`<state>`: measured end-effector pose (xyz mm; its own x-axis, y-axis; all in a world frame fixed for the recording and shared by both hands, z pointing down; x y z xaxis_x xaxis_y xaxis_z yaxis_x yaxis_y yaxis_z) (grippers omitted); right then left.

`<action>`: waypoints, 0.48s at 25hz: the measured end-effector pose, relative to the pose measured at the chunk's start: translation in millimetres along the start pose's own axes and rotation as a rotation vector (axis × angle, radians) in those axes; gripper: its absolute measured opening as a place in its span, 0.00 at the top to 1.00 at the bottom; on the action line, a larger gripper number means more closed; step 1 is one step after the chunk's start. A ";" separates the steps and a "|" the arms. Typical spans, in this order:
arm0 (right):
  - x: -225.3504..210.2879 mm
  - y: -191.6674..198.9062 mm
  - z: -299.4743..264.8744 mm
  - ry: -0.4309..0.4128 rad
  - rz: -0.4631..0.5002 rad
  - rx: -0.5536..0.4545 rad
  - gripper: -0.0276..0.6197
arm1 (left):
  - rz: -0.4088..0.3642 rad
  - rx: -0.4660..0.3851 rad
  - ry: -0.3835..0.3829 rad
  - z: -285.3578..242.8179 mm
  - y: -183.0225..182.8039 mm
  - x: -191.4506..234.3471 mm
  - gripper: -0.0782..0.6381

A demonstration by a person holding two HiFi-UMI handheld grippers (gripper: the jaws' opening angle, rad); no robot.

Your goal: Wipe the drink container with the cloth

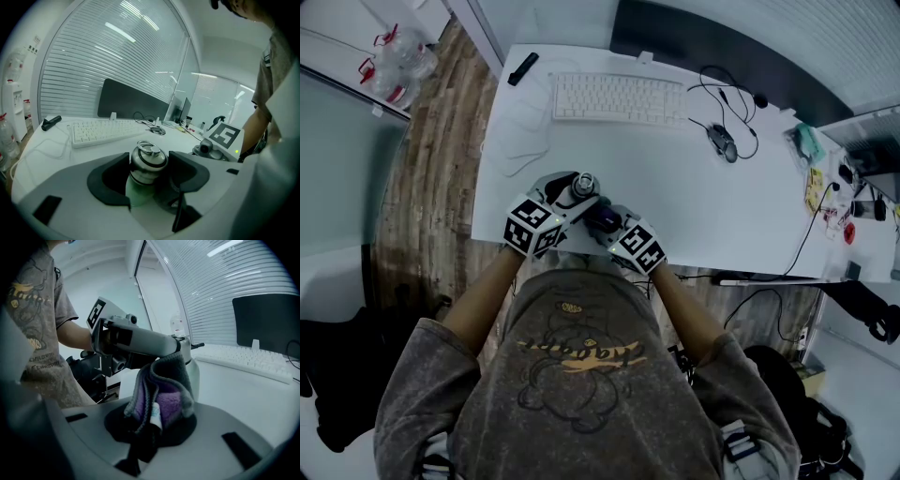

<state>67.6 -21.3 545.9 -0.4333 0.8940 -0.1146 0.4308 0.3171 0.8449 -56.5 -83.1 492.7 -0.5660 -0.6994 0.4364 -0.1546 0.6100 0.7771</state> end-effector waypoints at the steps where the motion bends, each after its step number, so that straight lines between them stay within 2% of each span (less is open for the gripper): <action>1: 1.0 -0.2 -1.0 -0.001 -0.008 -0.005 0.88 | -0.001 0.001 0.001 0.0 -0.1 0.0 0.52; 12: 8.6 -2.1 -12.0 0.008 -0.089 -0.054 0.88 | -0.006 0.005 0.011 0.2 -0.5 1.0 0.52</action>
<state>53.4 -18.0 549.4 -0.4741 0.8604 -0.1867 0.3471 0.3776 0.8584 -57.1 -84.0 492.7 -0.5560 -0.7070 0.4371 -0.1618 0.6078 0.7774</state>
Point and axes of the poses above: the fingertips, and each gripper's own axes: z backward along the fingers, x to its left, y out of its underside, the point moved 9 cm from there along z, backward along the fingers, and after that the axes turned 10 degrees about z, right-handed, at the moved point
